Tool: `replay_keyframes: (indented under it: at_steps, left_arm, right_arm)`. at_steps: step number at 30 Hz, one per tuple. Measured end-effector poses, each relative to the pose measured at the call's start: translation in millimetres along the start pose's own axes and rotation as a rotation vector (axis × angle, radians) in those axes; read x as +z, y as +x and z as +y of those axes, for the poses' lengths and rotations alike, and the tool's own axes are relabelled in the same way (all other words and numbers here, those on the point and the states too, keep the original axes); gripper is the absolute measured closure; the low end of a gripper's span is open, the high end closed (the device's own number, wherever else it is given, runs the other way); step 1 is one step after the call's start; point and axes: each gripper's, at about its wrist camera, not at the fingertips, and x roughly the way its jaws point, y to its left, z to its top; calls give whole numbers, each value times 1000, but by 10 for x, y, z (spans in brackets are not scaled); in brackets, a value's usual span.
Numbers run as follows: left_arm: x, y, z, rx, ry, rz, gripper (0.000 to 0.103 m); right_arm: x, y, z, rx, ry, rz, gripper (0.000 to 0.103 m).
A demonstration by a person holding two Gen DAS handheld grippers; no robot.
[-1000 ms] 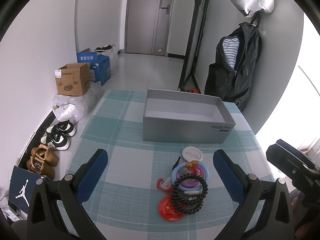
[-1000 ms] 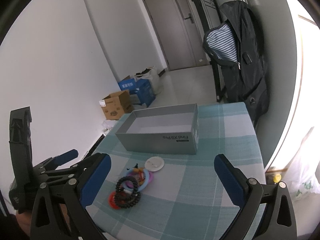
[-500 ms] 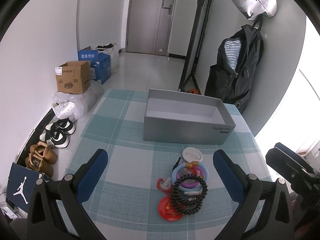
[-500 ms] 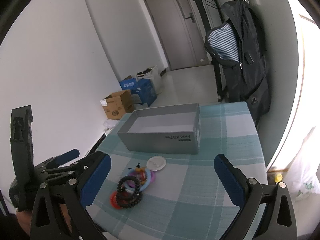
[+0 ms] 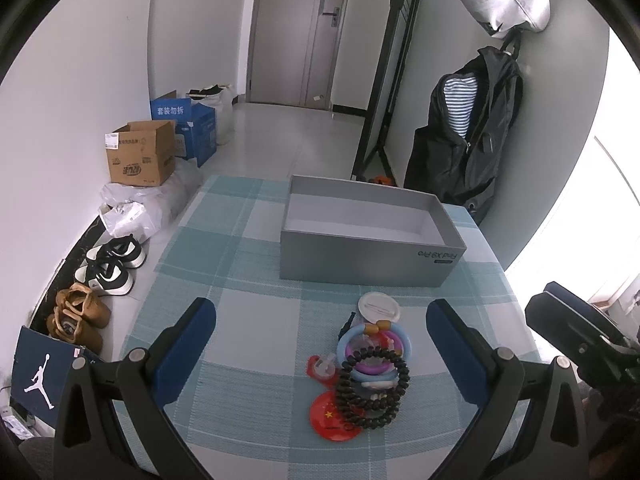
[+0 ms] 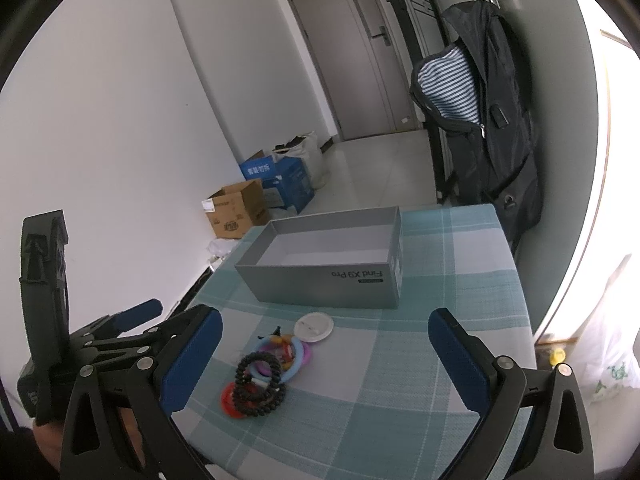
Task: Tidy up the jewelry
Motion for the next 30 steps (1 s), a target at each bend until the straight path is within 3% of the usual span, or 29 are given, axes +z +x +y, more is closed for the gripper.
replay_keyframes:
  at_steps: [10,16,24,30]
  left_arm:
    - [-2,8,3,-21,-7,10,1]
    - [4,54,52,-90,-30,47,1]
    - [32,170,466,-195,-186,134,1]
    - [67,207,754,-184,-278,141,1]
  right_arm:
    - [8,7,10,14,-1,4,0]
    - [9,75,20,29,7,25,0]
    - [-45,360,79,97,13,129,1]
    - [-158,652,191,135,-13,236,9]
